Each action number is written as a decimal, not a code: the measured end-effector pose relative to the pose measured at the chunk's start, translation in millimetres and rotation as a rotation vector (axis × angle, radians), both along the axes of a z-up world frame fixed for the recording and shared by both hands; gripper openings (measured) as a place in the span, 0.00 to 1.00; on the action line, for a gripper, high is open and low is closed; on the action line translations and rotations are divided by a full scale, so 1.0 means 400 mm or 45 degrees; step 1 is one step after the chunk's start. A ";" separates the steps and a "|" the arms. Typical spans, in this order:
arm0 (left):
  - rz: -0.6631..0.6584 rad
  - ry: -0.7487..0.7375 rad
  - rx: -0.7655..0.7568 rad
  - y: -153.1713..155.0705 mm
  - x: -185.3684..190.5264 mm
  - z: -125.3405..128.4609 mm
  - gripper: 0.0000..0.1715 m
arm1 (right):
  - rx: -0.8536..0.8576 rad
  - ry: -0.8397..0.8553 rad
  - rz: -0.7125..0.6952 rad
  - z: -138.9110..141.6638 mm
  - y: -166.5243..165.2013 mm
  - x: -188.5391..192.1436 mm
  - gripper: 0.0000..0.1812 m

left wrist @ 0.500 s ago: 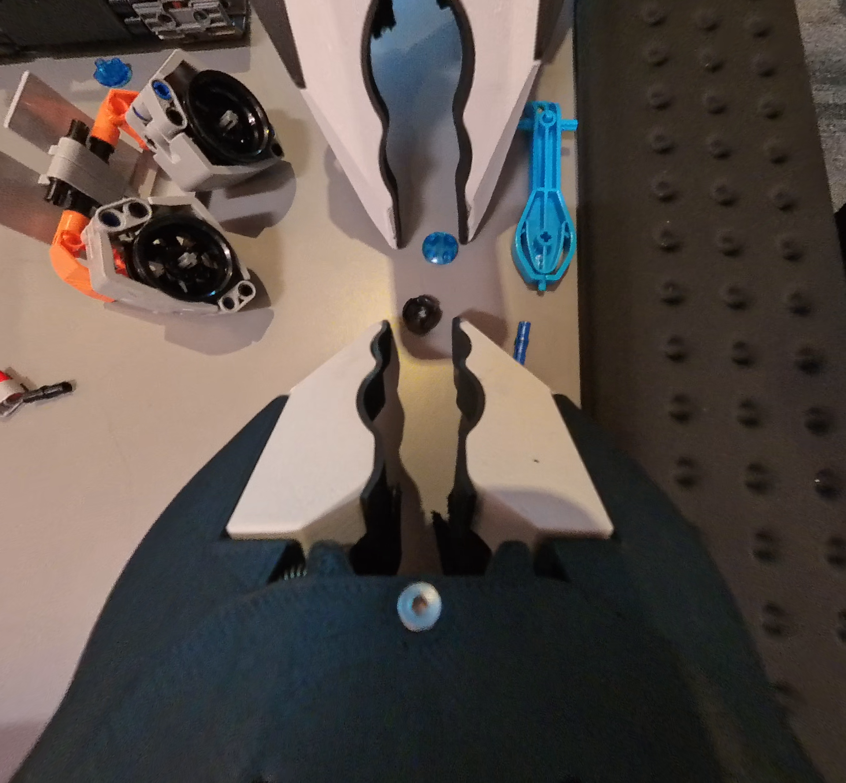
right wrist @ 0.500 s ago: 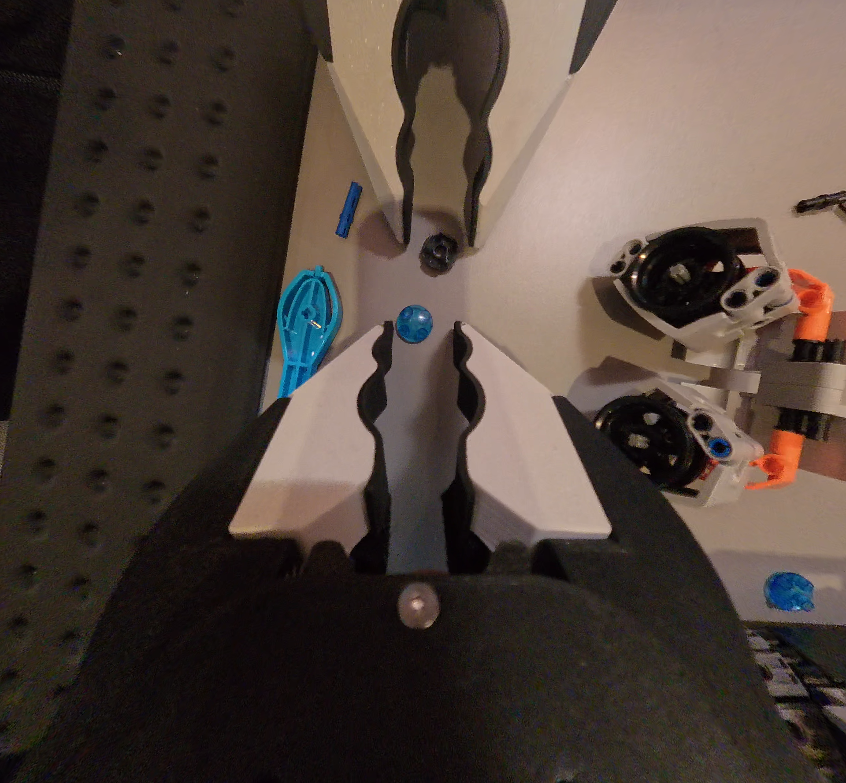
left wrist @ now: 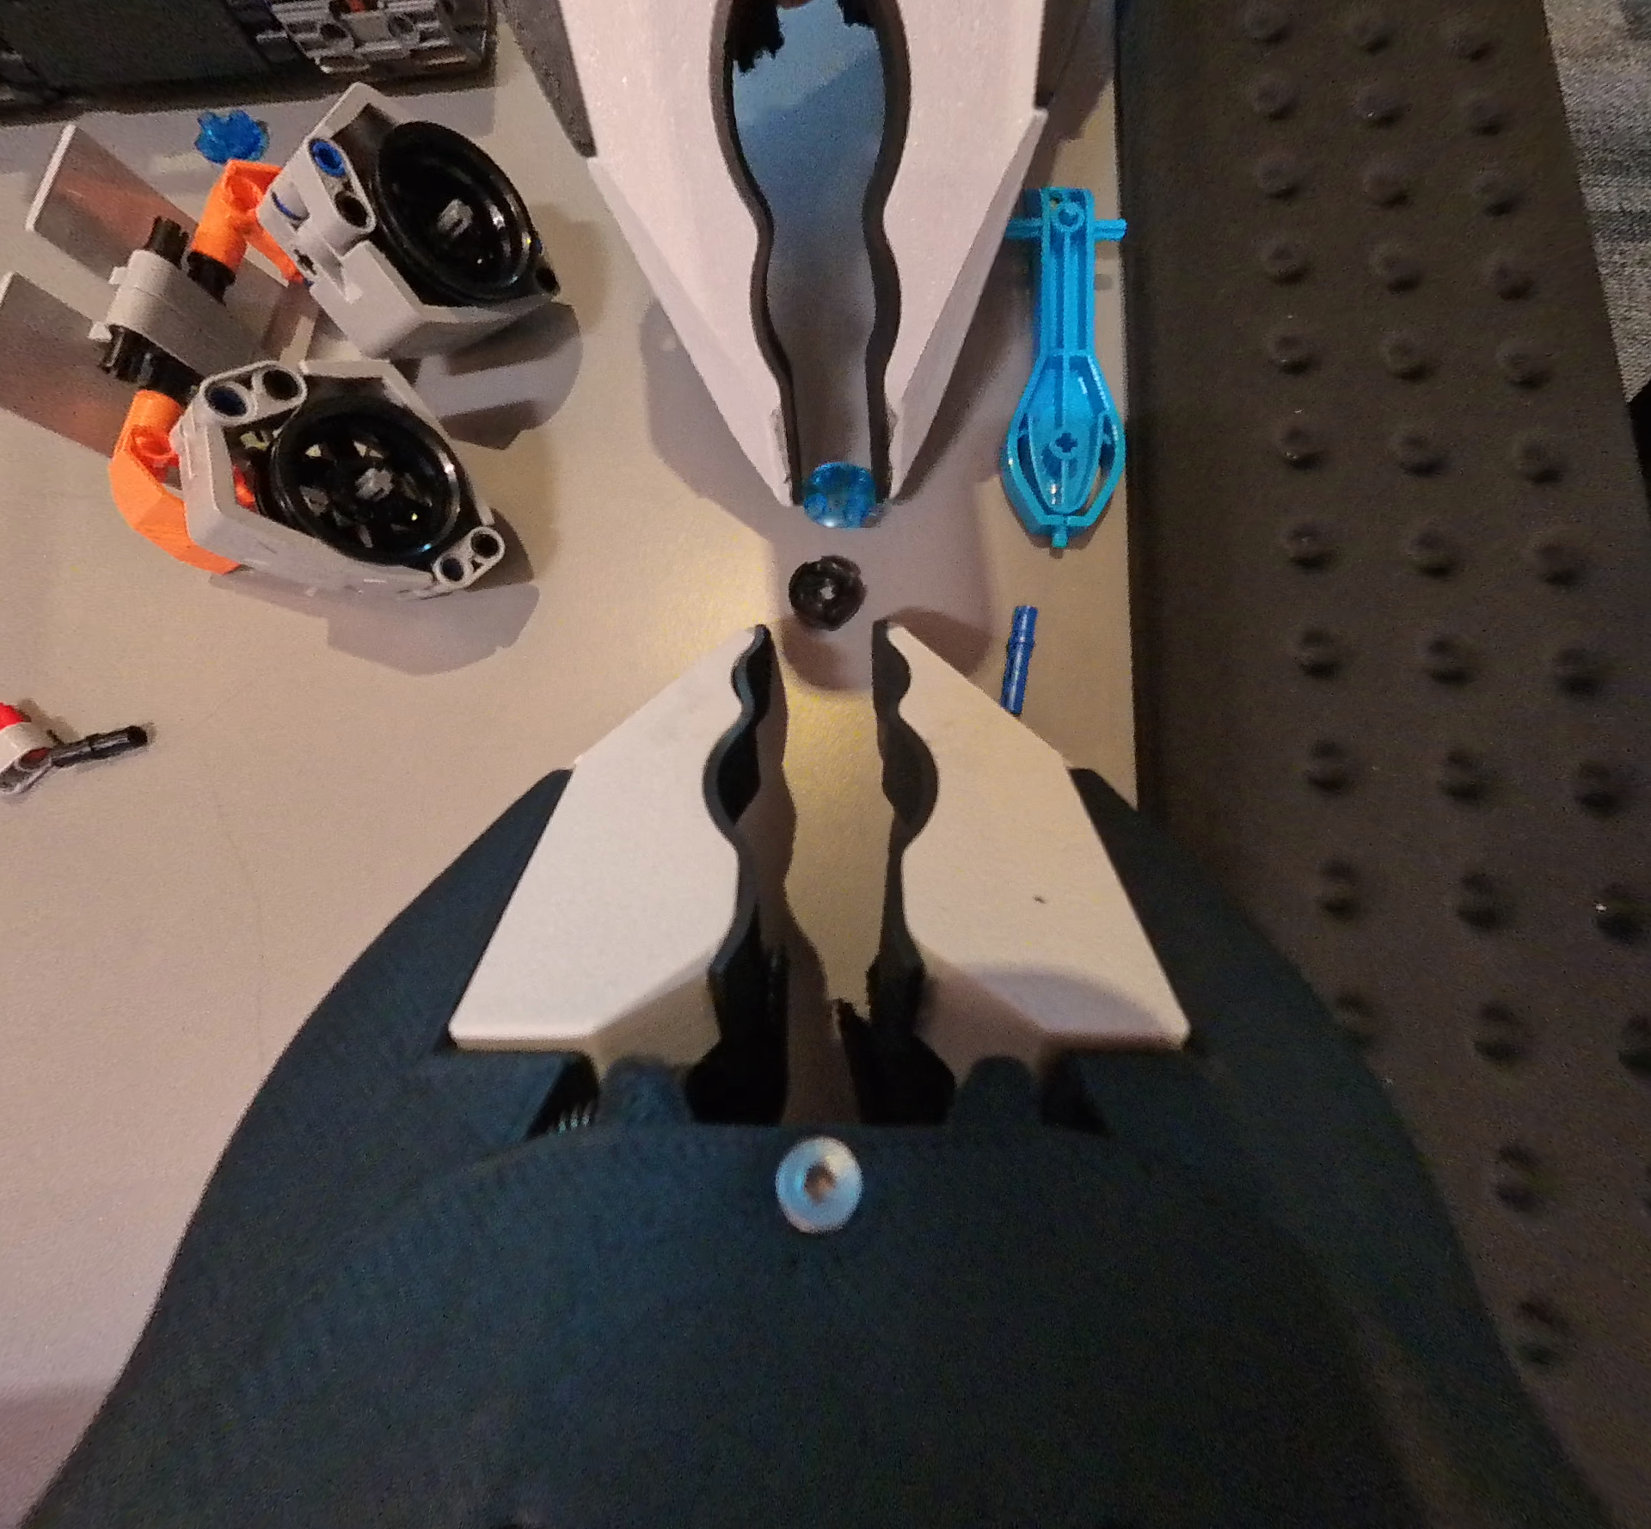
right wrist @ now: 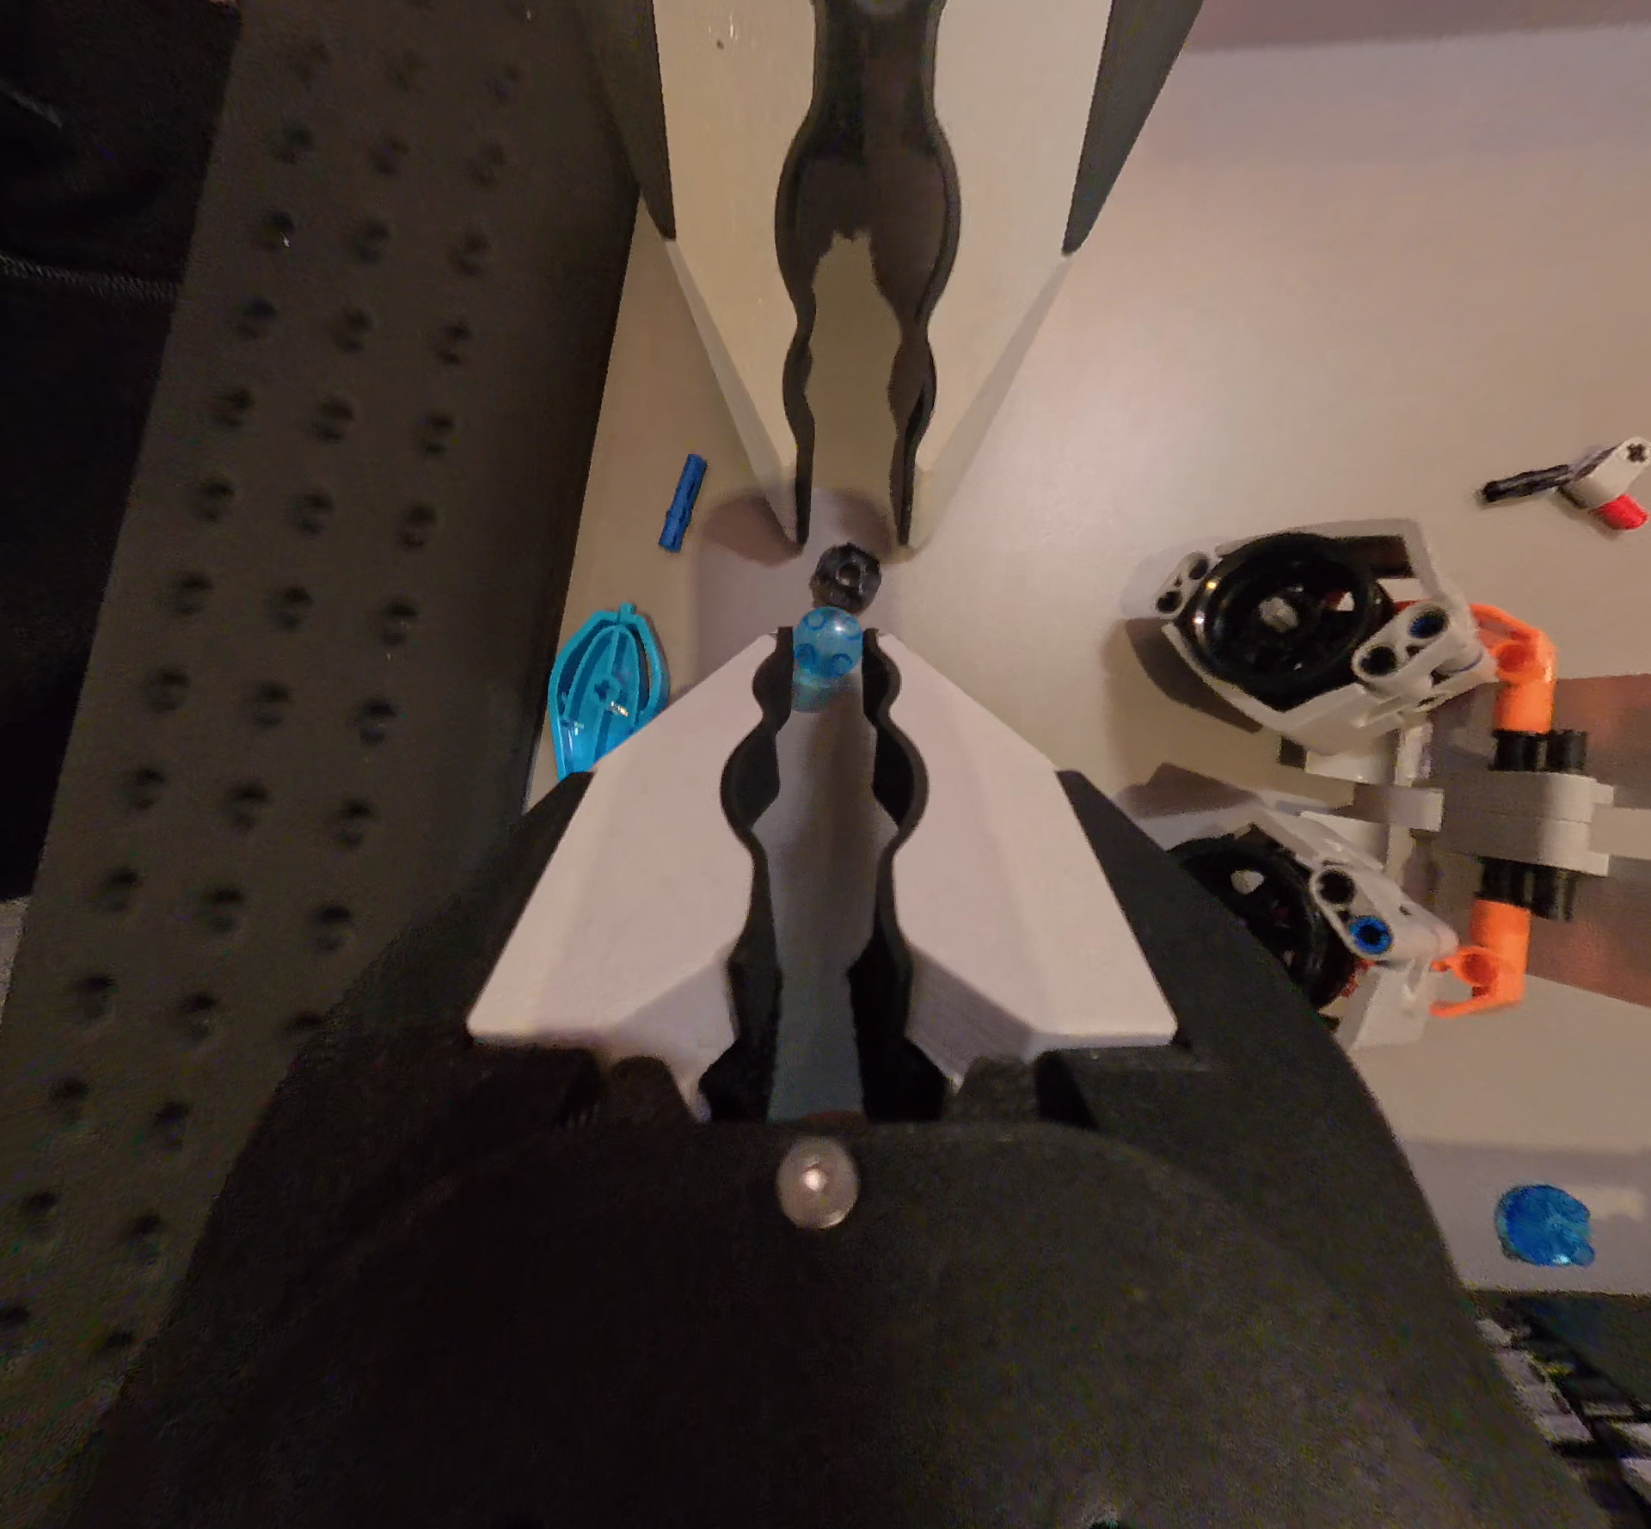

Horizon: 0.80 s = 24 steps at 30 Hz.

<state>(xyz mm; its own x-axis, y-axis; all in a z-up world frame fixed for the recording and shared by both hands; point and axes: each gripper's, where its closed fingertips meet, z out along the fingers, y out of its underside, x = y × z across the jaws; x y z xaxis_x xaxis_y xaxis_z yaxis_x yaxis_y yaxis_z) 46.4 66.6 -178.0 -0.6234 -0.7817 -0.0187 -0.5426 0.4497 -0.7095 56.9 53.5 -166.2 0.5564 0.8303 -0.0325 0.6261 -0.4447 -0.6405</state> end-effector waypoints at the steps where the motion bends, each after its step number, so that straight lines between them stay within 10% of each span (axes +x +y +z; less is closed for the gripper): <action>1: 0.001 -0.002 0.002 0.001 0.001 0.000 0.12 | 0.009 -0.002 -0.010 0.001 0.005 -0.003 0.07; 24: -0.016 -0.039 0.043 -0.011 0.006 -0.001 0.05 | -0.018 -0.040 -0.108 -0.018 0.030 -0.027 0.07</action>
<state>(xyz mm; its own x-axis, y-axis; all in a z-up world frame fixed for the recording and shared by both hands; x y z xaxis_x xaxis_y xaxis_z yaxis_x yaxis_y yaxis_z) 48.7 62.1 -178.3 -0.6317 -0.7726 -0.0644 -0.5149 0.4802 -0.7101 46.3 65.3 -173.3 0.6256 0.7797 -0.0256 0.6053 -0.5059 -0.6146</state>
